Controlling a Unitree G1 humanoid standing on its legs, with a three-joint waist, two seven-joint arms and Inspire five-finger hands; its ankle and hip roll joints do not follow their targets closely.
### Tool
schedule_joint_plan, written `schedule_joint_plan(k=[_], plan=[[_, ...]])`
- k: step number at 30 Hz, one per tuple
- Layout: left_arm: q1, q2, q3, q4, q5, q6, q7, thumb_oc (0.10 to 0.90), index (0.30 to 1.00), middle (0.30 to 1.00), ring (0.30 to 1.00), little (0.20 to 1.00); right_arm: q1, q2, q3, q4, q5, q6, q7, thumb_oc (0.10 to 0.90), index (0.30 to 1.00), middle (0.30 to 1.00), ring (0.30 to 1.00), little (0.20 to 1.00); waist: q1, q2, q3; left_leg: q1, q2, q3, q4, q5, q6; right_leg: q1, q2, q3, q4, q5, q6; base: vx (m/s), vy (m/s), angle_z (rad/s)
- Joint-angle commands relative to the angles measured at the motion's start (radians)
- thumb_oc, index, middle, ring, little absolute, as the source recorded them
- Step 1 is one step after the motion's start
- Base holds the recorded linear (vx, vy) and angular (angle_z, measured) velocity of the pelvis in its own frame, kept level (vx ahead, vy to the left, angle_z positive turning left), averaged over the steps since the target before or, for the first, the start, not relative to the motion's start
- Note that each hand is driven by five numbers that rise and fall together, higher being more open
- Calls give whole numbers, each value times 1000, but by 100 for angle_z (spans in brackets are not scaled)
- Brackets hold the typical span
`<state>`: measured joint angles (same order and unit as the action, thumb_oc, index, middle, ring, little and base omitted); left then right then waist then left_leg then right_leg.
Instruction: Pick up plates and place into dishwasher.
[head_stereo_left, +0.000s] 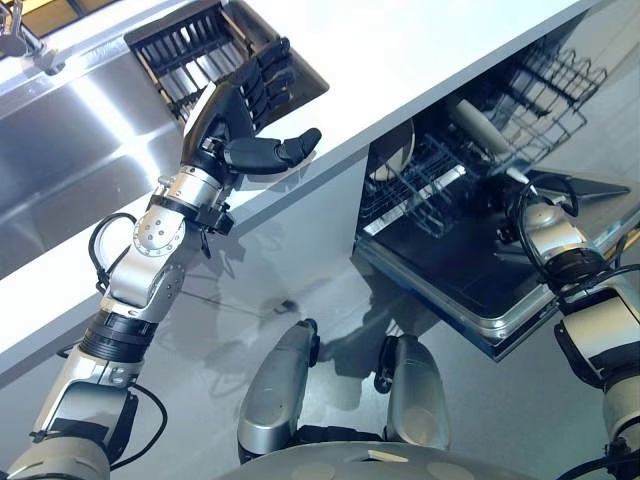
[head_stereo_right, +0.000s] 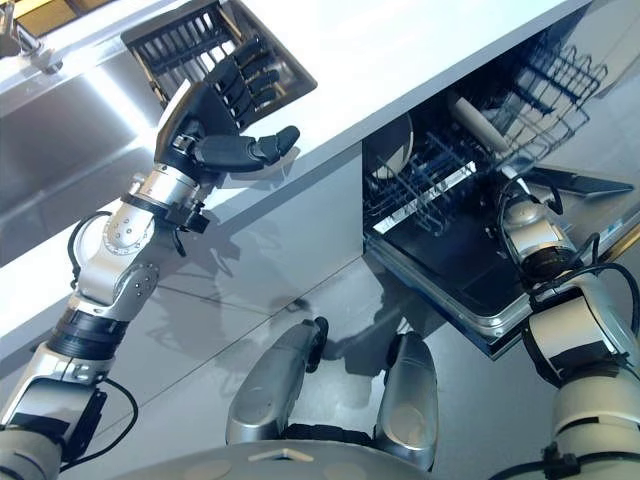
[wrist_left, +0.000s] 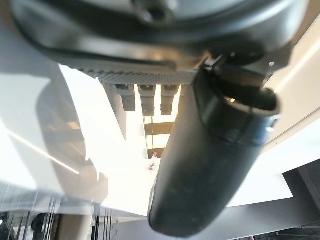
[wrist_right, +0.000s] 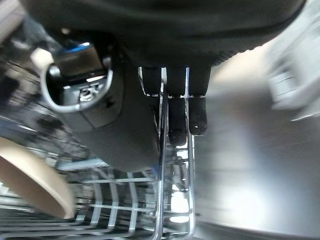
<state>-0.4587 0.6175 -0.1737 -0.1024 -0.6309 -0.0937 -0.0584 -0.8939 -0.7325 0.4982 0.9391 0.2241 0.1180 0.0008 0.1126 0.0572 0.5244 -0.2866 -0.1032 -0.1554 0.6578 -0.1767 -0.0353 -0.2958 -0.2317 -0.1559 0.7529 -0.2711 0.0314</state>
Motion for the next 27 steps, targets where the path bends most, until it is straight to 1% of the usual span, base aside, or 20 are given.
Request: schedule_joint_plan(k=[1,3,6,10,13,18,21,24,27], plan=[[7,-5,37,-24,-48,-105,4,800,900,900,900,900,-180,4,-49,-162,58,-273,-83,100,300,300,300,200,47,-35,-72,36,-7,49,80,-118,69,109,60,-10,54,-28,-71,-18,-3,9],[11,-3,36,-22,-48,-110,3,800,900,900,900,900,-180,-10,-68,-182,77,-300,-106,100,300,300,300,200,43,-35,-71,32,-7,50,86,-121,69,105,61,-6,55,-27,-71,-14,-1,13],[14,4,32,-17,-56,-121,-1,800,900,900,900,900,-187,-40,-89,-197,59,-309,-104,100,300,300,300,200,39,-38,-71,26,-9,53,92,-125,66,96,60,-5,60,-26,-67,-21,4,16],[9,8,27,-17,-62,-122,0,800,900,900,900,900,-196,-80,-65,-205,42,-276,-89,100,300,300,300,200,33,-42,-76,24,-8,58,90,-122,66,91,58,-2,60,-24,-68,-3,1,1],[7,11,27,-16,-66,-124,-2,800,900,900,900,900,-187,-93,-52,-195,35,-247,-77,100,300,300,300,200,31,-45,-78,25,-4,63,89,-122,67,92,55,-4,58,-24,-68,0,0,0],[13,17,29,-17,-70,-125,-4,800,900,900,900,900,-136,-108,-52,-171,6,-253,-78,100,300,300,300,200,26,-50,-81,29,1,66,87,-124,70,93,53,-7,56,-22,-68,0,0,0],[20,24,34,-24,-73,-129,-2,800,900,900,900,900,-80,-125,-73,-174,24,-257,-75,100,300,300,300,200,17,-53,-79,31,8,70,88,-127,73,94,54,-3,56,-21,-67,0,0,0],[26,25,39,-22,-78,-139,-4,800,900,900,900,900,-20,-124,-102,-186,-10,-263,-74,100,300,300,300,200,5,-56,-81,31,13,76,88,-128,74,89,58,1,56,-20,-67,-14,6,-1],[42,26,51,-28,-80,-151,-6,800,900,900,900,900,88,-129,-137,-223,-63,-260,-67,100,300,300,300,200,-12,-61,-82,36,21,82,86,-132,77,90,62,8,52,-20,-65,-13,7,-1]])
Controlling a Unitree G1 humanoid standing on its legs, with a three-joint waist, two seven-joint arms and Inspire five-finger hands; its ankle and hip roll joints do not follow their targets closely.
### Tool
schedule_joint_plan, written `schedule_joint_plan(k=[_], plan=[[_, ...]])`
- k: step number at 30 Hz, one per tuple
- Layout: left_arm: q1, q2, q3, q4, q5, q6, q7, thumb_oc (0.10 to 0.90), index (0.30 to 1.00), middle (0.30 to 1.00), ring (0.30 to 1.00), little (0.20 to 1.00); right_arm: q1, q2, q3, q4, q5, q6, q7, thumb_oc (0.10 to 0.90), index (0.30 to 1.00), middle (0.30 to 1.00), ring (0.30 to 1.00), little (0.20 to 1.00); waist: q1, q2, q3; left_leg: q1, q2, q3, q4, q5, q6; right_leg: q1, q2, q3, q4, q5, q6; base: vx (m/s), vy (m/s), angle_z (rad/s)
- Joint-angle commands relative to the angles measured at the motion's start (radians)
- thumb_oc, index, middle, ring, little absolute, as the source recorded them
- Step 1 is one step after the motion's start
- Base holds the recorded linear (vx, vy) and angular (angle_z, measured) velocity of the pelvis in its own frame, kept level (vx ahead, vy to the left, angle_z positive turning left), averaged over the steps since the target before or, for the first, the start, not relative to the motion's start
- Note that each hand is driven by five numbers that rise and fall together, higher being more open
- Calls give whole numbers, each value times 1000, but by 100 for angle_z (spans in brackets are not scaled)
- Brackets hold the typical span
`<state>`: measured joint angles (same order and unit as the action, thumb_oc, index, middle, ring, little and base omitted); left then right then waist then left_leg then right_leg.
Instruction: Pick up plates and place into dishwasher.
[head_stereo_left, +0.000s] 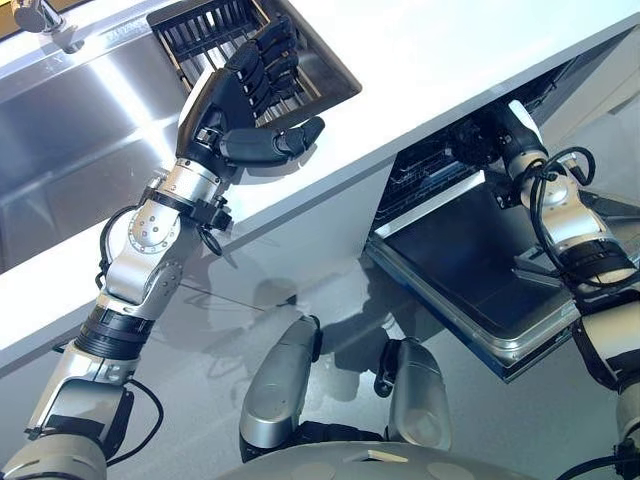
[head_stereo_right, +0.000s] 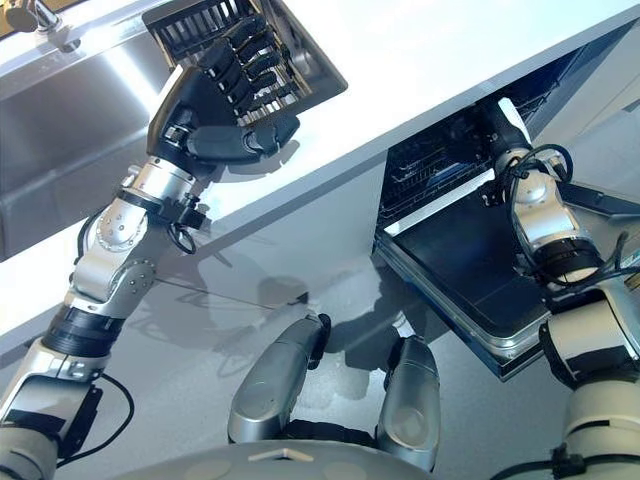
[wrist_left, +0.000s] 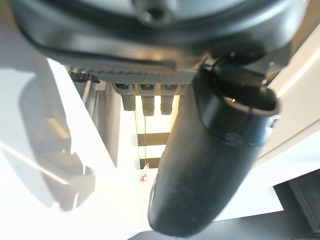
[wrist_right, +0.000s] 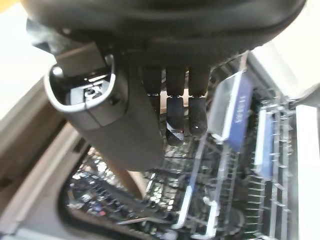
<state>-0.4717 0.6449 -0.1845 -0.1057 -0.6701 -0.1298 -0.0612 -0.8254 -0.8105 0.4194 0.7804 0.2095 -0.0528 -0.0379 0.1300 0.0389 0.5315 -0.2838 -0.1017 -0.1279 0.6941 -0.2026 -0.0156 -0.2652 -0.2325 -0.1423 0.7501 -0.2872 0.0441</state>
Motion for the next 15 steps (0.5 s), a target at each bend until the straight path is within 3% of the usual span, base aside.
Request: schedule_joint_plan(k=[1,9,12,15], plan=[[64,-3,70,-31,-39,-115,-3,800,900,900,900,900,66,-49,-71,-89,-66,-82,-32,100,300,300,300,200,-38,-45,-90,36,23,57,49,-108,59,61,64,-2,54,-5,-78,0,0,0],[115,-30,114,-72,7,-111,11,800,900,900,900,900,365,12,-188,-238,-220,22,-27,100,300,300,300,200,-96,-66,-105,70,44,75,50,-133,70,79,85,24,46,-15,-76,13,9,-10],[124,-30,121,-78,12,-110,13,800,900,900,900,900,430,11,-221,-256,-234,31,-34,100,300,300,300,200,-109,-67,-107,81,48,81,44,-134,71,85,92,30,43,-14,-76,13,0,-9],[139,-24,136,-93,6,-106,6,800,900,900,900,900,498,9,-288,-284,-184,-5,-104,100,300,300,300,200,-125,-68,-107,93,53,89,29,-131,73,90,99,35,34,-11,-74,-5,0,-6]])
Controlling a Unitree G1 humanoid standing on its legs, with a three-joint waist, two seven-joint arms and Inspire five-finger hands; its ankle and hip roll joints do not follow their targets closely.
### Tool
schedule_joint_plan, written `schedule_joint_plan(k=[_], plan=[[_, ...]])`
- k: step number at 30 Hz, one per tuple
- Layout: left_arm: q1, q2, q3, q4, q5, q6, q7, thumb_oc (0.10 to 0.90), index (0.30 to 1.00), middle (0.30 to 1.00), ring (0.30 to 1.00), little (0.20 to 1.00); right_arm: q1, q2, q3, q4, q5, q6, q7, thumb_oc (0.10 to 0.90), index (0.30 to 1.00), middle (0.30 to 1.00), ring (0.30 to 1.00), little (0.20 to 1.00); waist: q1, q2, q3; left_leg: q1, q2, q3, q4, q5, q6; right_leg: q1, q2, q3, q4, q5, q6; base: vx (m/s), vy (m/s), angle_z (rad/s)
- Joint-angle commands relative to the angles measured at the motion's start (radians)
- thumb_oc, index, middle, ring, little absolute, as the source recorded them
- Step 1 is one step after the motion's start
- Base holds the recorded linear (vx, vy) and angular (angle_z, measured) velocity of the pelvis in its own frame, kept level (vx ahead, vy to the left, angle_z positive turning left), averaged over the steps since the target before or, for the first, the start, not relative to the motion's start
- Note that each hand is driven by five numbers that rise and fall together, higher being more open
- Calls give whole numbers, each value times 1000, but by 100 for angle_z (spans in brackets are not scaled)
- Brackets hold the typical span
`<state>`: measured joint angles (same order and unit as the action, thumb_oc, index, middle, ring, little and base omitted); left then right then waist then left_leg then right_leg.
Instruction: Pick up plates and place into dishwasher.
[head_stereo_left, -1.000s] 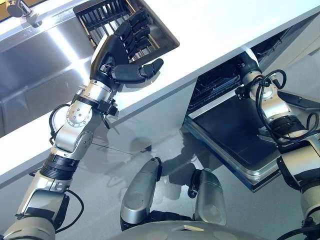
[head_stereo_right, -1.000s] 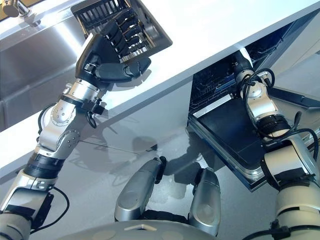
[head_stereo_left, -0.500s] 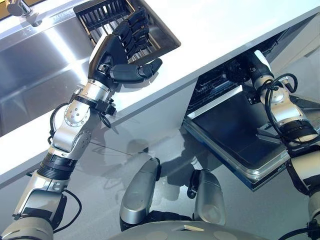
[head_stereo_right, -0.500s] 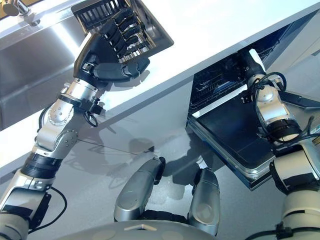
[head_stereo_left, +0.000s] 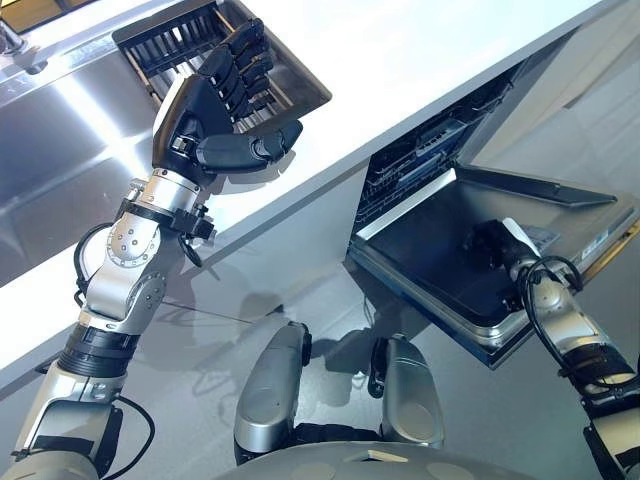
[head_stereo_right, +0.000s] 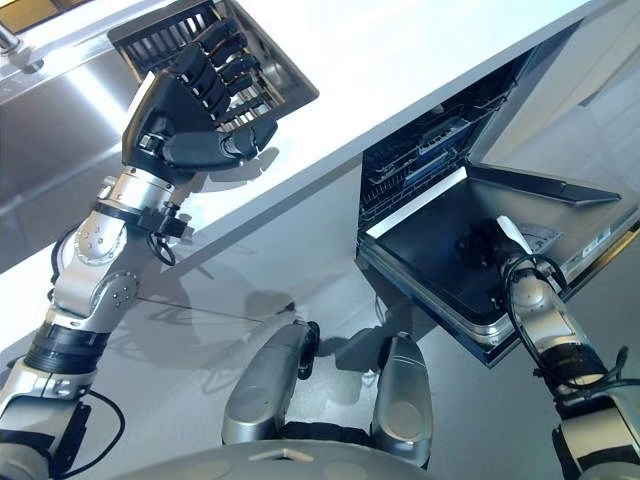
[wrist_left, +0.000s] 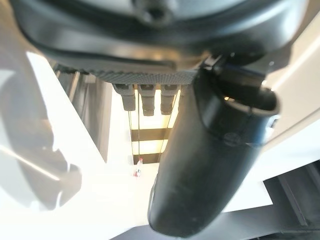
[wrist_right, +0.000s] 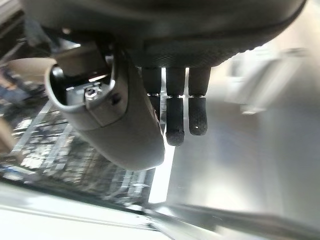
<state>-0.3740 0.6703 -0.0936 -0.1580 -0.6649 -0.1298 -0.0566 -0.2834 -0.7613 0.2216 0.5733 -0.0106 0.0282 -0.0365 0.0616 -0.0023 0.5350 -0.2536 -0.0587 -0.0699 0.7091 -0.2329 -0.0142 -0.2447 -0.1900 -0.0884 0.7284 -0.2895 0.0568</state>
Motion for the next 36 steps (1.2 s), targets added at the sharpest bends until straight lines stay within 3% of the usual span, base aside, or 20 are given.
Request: schedule_joint_plan(k=[1,3,5,11,15,23,27,34,36], plan=[[45,-51,48,-41,4,-108,-2,800,900,900,900,900,-28,-33,-115,-87,58,-97,-129,100,300,300,300,200,-61,-26,-110,66,12,35,10,-101,72,70,59,-17,53,-7,-85,-14,8,-8],[70,-65,67,-41,16,-119,-15,800,900,900,900,900,43,9,-211,-118,107,-151,-189,100,300,300,300,200,-81,-23,-112,80,16,45,-7,-98,74,73,66,-10,45,-3,-79,-12,21,-16],[88,-76,88,-41,22,-125,-28,800,900,900,900,900,94,41,-276,-133,134,-179,-233,800,900,900,900,900,-97,-21,-117,88,19,55,-19,-97,75,76,73,-3,34,0,-76,-15,24,-21],[116,-88,119,-42,29,-128,-44,800,900,900,900,900,183,106,-398,-155,235,-220,-301,800,900,900,900,900,-122,-17,-130,102,27,70,-36,-98,76,87,88,8,8,7,-74,7,16,-16],[125,-87,132,-36,22,-127,-50,800,900,900,900,900,232,153,-464,-125,387,-225,-295,800,900,900,900,900,-142,-15,-137,104,33,83,-35,-97,76,86,94,13,2,13,-73,9,12,-9],[80,-70,100,-26,13,-100,-45,800,900,900,900,900,201,186,-503,139,735,-260,-200,800,900,900,900,900,-130,-5,-138,89,33,86,-26,-96,72,78,91,2,5,16,-79,-7,-2,-7],[64,-62,84,-19,7,-88,-43,800,900,900,900,900,187,184,-497,265,763,-238,-171,800,900,900,900,900,-119,-2,-143,82,29,80,-23,-94,70,80,90,-6,0,20,-81,2,-9,0],[32,-42,68,-41,-13,-52,-35,800,900,900,900,900,148,187,-473,427,905,-163,3,800,900,900,900,900,-94,9,-139,69,21,68,-15,-87,68,77,89,-17,4,23,-87,-3,-20,2],[18,-48,59,-44,-12,-42,-37,800,900,900,900,900,123,199,-452,469,1006,-128,158,800,900,900,900,900,-84,12,-138,63,17,62,-7,-88,68,74,87,-21,11,21,-89,-12,-30,3]])
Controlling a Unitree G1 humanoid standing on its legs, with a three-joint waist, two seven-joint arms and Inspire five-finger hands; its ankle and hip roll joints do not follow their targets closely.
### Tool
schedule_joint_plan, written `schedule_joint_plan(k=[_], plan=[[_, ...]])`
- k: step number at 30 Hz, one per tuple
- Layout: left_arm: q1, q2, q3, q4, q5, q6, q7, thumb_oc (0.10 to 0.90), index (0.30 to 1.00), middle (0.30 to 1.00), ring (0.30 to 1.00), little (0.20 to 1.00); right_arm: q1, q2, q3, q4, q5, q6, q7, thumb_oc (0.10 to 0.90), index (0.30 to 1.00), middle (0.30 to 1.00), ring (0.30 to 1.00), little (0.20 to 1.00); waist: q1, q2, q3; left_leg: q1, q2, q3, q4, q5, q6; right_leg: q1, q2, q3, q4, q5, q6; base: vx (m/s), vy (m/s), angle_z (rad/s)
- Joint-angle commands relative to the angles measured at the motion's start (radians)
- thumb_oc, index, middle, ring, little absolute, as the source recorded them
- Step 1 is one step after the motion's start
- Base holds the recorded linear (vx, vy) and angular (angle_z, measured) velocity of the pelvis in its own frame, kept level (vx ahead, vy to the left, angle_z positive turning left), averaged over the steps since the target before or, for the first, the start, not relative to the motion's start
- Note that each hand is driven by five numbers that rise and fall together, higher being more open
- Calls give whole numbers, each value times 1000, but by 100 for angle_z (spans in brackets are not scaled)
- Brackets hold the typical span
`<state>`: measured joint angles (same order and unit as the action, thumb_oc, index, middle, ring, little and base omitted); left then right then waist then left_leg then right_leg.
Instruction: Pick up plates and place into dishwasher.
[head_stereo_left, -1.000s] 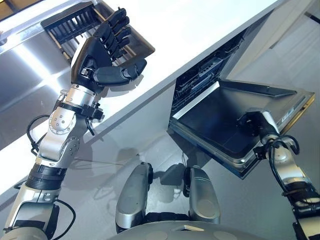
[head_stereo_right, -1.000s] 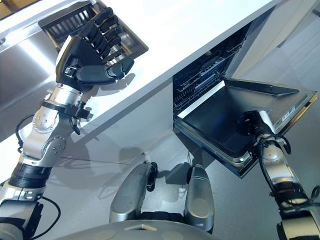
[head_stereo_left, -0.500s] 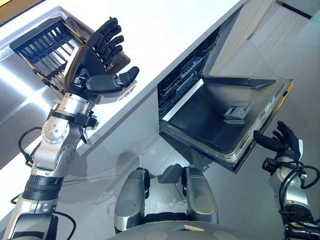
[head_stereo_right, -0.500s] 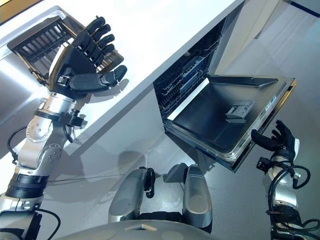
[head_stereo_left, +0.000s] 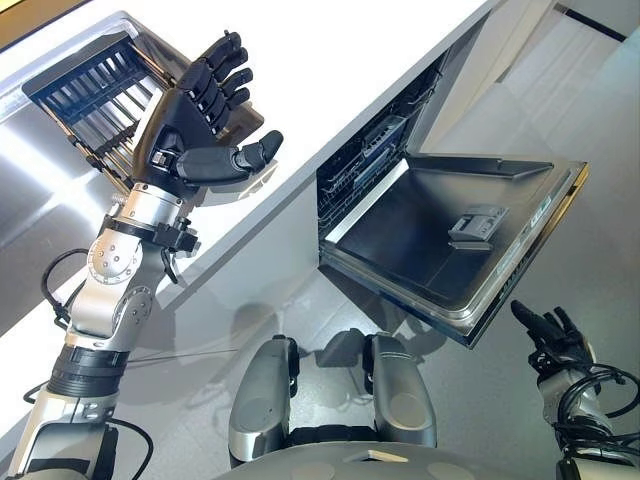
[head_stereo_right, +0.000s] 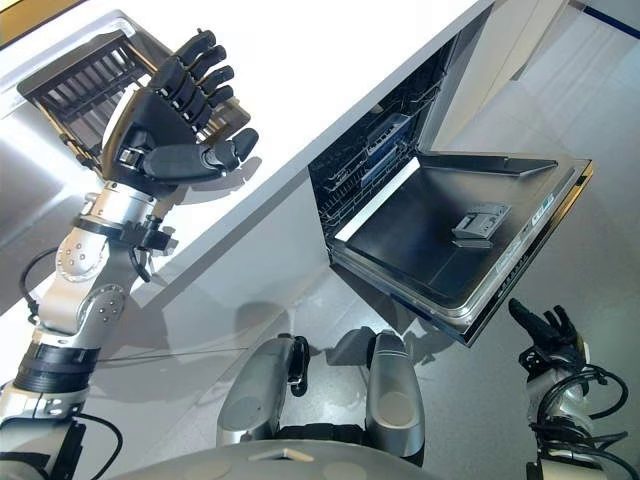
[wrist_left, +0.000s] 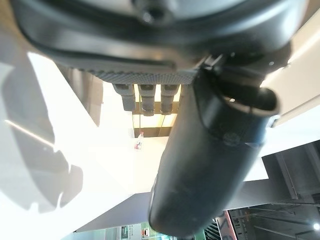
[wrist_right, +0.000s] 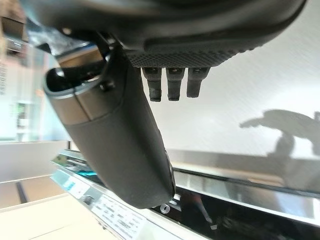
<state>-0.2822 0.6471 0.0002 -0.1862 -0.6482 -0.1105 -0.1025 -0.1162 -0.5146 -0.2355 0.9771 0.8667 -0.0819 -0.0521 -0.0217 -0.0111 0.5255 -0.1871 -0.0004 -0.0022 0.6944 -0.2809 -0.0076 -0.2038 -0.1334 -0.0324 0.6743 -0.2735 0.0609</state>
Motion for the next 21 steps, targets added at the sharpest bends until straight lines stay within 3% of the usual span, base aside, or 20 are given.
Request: schedule_joint_plan(k=[1,3,7,10,14,21], plan=[[-76,-30,-37,-19,-26,-55,7,800,900,900,900,900,-52,-38,16,68,144,-2,222,800,900,900,900,900,3,22,-129,-6,-42,-8,10,-40,61,32,31,-77,67,4,-95,-3,-32,1],[-84,-42,-43,-19,-18,-42,-5,800,900,900,900,900,-66,-12,67,83,144,36,375,800,900,900,900,900,15,26,-132,-11,-45,-15,16,-39,60,31,29,-82,73,3,-96,16,-34,0],[-89,-47,-52,-30,-18,-31,-7,800,900,900,900,900,-89,7,145,58,146,70,527,800,900,900,900,900,31,27,-134,-19,-50,-25,23,-34,57,29,25,-89,81,3,-96,6,-22,-3],[-89,-50,-63,-28,-12,-37,-13,800,900,900,900,900,-127,15,223,-21,150,136,647,800,900,900,900,900,45,26,-133,-24,-54,-35,28,-29,56,20,21,-93,96,1,-95,0,-12,4],[-86,-47,-69,-14,-13,-57,-26,800,900,900,900,900,-192,11,307,-173,185,166,706,800,900,900,900,900,57,25,-129,-27,-55,-40,30,-27,53,16,14,-97,107,-3,-95,0,0,0],[-104,-40,-66,7,-28,-46,-40,800,900,900,900,900,-365,6,369,-429,246,178,674,800,900,900,900,900,69,14,-128,-29,-60,-46,41,-30,46,16,2,-98,118,-9,-92,-1,-4,-7]])
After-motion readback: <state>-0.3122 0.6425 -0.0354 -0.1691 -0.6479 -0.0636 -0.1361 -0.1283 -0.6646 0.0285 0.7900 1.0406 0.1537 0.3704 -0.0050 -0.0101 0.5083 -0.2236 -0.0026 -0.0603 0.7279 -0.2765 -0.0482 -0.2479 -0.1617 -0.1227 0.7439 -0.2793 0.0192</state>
